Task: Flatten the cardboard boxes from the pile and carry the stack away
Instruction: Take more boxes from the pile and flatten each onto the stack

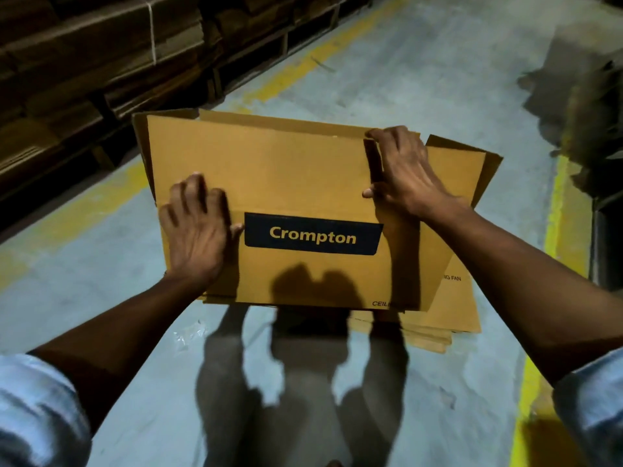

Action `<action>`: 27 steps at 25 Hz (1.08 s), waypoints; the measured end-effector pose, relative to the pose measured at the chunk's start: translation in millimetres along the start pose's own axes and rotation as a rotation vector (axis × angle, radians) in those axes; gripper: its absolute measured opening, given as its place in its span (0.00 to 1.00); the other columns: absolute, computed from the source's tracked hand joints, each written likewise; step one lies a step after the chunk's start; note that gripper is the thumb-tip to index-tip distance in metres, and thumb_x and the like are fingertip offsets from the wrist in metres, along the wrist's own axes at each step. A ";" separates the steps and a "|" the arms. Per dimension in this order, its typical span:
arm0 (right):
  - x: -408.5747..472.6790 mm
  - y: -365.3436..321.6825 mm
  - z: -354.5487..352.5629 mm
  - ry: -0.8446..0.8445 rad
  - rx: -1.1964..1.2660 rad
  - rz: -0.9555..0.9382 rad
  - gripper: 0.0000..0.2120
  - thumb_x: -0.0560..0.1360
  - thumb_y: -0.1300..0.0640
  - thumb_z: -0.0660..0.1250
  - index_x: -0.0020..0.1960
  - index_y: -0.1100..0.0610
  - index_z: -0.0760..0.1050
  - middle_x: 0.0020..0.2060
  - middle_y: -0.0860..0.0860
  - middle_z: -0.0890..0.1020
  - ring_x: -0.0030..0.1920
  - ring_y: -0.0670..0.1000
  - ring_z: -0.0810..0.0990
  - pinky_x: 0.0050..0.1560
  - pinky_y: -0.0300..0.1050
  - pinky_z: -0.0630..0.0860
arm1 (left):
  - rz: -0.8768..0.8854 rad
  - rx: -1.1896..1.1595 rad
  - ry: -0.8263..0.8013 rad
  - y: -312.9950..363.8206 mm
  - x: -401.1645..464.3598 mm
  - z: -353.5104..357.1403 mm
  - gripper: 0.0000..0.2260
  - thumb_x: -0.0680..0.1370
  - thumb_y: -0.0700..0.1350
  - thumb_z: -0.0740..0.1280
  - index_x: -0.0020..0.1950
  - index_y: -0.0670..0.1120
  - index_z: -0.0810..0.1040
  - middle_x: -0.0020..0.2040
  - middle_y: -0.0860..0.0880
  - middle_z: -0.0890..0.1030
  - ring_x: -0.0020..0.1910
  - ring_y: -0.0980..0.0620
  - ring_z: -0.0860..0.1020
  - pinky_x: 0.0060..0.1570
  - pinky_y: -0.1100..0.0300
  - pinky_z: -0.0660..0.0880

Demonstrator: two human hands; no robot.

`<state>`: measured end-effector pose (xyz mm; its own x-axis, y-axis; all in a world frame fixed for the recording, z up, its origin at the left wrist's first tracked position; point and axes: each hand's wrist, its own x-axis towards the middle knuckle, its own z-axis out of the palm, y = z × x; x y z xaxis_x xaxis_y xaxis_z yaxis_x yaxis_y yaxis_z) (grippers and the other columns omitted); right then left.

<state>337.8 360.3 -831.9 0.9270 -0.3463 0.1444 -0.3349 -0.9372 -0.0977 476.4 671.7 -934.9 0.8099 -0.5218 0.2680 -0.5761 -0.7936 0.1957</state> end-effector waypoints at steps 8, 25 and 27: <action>-56.7 13.2 70.7 0.129 0.109 0.187 0.34 0.79 0.55 0.68 0.80 0.53 0.56 0.80 0.59 0.43 0.80 0.63 0.42 0.78 0.61 0.52 | -0.476 -0.321 0.002 -1.3 13.4 32.7 0.33 0.76 0.64 0.65 0.73 0.49 0.56 0.80 0.36 0.48 0.77 0.32 0.53 0.68 0.32 0.60; -95.7 83.3 90.2 0.146 0.458 0.704 0.26 0.74 0.39 0.71 0.63 0.54 0.70 0.66 0.60 0.68 0.64 0.61 0.71 0.55 0.51 0.72 | -0.458 -0.346 -0.006 -27.9 27.7 37.6 0.17 0.79 0.57 0.65 0.60 0.49 0.68 0.66 0.39 0.68 0.65 0.35 0.68 0.61 0.37 0.66; -105.5 82.7 96.9 0.129 0.526 0.693 0.29 0.71 0.33 0.70 0.61 0.53 0.71 0.64 0.59 0.71 0.60 0.60 0.75 0.52 0.51 0.74 | -0.475 -0.374 -0.023 -34.8 23.5 43.4 0.17 0.79 0.56 0.67 0.60 0.47 0.68 0.66 0.39 0.68 0.65 0.34 0.69 0.61 0.38 0.68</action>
<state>228.7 323.3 -950.6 0.5066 -0.8621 -0.0087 -0.6645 -0.3840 -0.6411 520.3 673.5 -976.3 0.9879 -0.1468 0.0503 -0.1469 -0.7801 0.6082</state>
